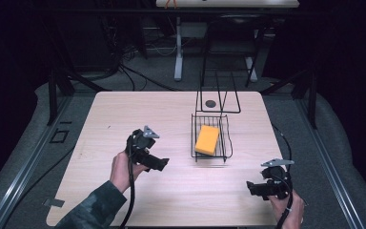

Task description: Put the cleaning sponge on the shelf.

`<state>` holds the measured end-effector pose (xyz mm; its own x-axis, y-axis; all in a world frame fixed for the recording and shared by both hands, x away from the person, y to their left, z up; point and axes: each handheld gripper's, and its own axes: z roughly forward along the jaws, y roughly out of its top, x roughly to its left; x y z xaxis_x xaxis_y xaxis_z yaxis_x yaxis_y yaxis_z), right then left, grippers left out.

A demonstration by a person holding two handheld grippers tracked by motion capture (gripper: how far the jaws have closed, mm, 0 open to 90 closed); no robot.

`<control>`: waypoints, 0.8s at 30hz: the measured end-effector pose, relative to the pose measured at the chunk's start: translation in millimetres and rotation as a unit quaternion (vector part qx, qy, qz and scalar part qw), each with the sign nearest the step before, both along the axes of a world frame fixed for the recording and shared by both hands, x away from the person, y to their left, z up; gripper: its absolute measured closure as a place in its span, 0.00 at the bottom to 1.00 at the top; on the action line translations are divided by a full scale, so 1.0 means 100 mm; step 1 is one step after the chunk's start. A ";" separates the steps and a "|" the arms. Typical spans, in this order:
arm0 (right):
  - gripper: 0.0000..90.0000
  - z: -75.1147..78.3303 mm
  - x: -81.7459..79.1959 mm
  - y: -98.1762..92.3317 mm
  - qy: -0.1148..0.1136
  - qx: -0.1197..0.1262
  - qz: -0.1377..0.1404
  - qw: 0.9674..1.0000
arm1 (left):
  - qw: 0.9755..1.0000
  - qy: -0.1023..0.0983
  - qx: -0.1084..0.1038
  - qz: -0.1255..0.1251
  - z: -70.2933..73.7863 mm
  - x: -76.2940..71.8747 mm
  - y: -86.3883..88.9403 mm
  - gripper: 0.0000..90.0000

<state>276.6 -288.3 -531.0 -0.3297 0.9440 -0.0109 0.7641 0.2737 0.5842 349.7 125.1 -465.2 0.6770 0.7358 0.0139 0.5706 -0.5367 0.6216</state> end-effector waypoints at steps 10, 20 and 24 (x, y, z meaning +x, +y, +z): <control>0.09 -0.01 -0.01 0.01 0.001 -0.002 0.002 1.000 | 0.999 -0.001 0.005 0.031 -0.10 -0.14 0.43 0.00; 0.09 -0.03 -0.01 0.02 0.008 -0.003 0.003 1.000 | 0.998 0.014 0.007 0.066 -0.31 -0.30 0.81 0.00; 0.09 -0.04 -0.01 0.03 0.009 -0.003 0.006 1.000 | 0.996 0.029 0.016 0.078 -0.43 -0.37 0.95 0.00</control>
<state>276.1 -285.7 -534.6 -0.3418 0.9397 -0.0096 0.7713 0.2864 0.5683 312.9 220.4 -508.6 0.5550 0.8318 0.0037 0.6826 -0.4580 0.5695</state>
